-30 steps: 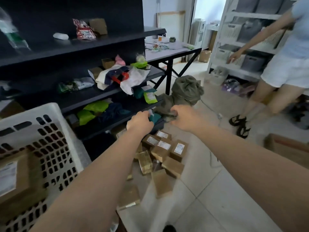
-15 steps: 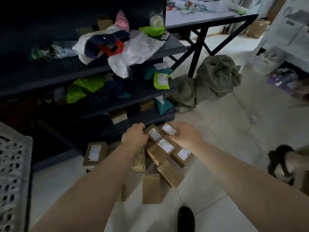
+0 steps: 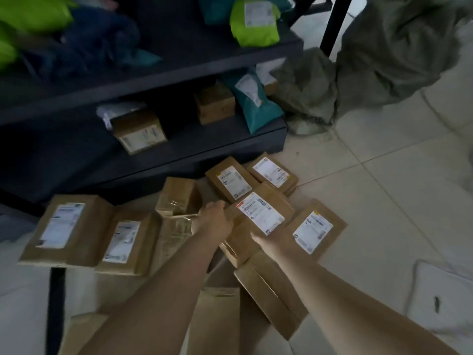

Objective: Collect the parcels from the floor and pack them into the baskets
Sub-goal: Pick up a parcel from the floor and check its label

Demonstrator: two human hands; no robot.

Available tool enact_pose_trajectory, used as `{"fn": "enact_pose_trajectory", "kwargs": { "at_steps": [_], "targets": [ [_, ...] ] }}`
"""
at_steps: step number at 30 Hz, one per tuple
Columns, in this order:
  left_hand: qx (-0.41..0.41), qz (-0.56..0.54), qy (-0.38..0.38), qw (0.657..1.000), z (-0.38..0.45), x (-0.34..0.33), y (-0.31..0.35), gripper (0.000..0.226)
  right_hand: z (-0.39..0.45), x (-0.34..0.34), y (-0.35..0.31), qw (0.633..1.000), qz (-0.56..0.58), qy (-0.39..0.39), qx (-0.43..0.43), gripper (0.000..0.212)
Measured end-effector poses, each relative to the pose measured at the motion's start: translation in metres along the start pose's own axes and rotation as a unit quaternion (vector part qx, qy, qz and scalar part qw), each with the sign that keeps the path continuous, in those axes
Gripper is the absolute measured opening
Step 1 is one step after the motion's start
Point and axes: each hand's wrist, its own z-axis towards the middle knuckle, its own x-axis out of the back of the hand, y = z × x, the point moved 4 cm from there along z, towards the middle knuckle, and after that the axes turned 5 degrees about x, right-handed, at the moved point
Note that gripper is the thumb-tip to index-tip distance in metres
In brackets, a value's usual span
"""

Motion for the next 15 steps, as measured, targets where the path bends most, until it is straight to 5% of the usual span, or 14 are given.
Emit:
{"fn": "enact_pose_trajectory", "kwargs": {
  "at_steps": [8, 15],
  "targets": [
    [0.066, -0.041, -0.03, 0.997, 0.08, -0.087, -0.023, 0.069, 0.079, -0.052, 0.053, 0.99, 0.133, -0.009, -0.042, 0.075],
    [0.064, -0.184, -0.007, 0.981, 0.035, -0.044, 0.0, 0.067, 0.043, -0.007, 0.026, 0.972, 0.231, 0.042, 0.001, 0.074]
  ]
}}
